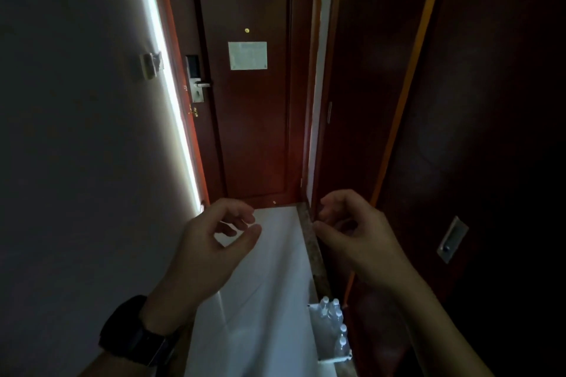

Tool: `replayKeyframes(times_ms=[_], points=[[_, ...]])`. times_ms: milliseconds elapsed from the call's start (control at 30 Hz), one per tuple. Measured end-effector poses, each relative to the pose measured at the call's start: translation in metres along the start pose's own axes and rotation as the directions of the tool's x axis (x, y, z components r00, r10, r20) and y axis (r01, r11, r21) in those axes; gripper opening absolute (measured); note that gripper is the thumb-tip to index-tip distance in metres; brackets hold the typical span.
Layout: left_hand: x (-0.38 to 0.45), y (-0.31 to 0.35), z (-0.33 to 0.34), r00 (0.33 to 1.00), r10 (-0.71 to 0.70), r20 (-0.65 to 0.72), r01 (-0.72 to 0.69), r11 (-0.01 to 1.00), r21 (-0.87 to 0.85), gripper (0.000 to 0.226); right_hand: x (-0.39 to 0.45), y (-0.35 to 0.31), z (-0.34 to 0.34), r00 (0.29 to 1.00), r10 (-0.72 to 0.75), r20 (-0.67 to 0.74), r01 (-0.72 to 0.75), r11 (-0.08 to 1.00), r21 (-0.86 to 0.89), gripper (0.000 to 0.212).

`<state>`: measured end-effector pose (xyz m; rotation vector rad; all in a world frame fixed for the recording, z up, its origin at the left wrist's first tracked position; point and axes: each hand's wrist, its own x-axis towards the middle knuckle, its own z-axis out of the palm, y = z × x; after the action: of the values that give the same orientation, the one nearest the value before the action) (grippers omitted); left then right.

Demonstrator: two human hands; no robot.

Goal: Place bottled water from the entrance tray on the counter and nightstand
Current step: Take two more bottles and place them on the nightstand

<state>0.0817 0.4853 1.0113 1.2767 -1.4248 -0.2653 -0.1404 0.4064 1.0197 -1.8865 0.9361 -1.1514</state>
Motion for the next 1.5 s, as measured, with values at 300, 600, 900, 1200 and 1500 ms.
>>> replayKeyframes(times_ms=[300, 600, 900, 1200, 1500], points=[[0.2, -0.174, 0.079, 0.994, 0.054, 0.093, -0.046, 0.996, -0.082, 0.013, 0.206, 0.128, 0.033, 0.99, 0.069, -0.124, -0.07, 0.998, -0.004, 0.031], [0.354, -0.297, 0.216, 0.881, 0.111, 0.46, -0.036, 0.985, -0.168, 0.012, 0.316, 0.249, 0.02, 0.801, 0.386, -0.458, -0.333, 0.923, 0.194, 0.025], [0.294, -0.454, 0.349, 0.698, -0.185, 0.692, 0.273, 0.962, -0.018, 0.013, 0.272, 0.439, 0.045, 0.564, 0.686, -0.46, -0.631, 0.717, 0.297, 0.015], [0.086, -0.664, 0.481, 0.436, -0.393, 0.809, 0.438, 0.879, 0.191, 0.038, 0.098, 0.707, 0.172, 0.087, 0.843, -0.53, -0.813, 0.368, 0.452, 0.011], [-0.102, -0.917, 0.662, 0.384, -0.429, 0.818, 0.276, 0.898, 0.342, 0.06, -0.098, 0.993, 0.247, -0.155, 0.764, -0.626, -0.906, 0.143, 0.398, 0.05]])
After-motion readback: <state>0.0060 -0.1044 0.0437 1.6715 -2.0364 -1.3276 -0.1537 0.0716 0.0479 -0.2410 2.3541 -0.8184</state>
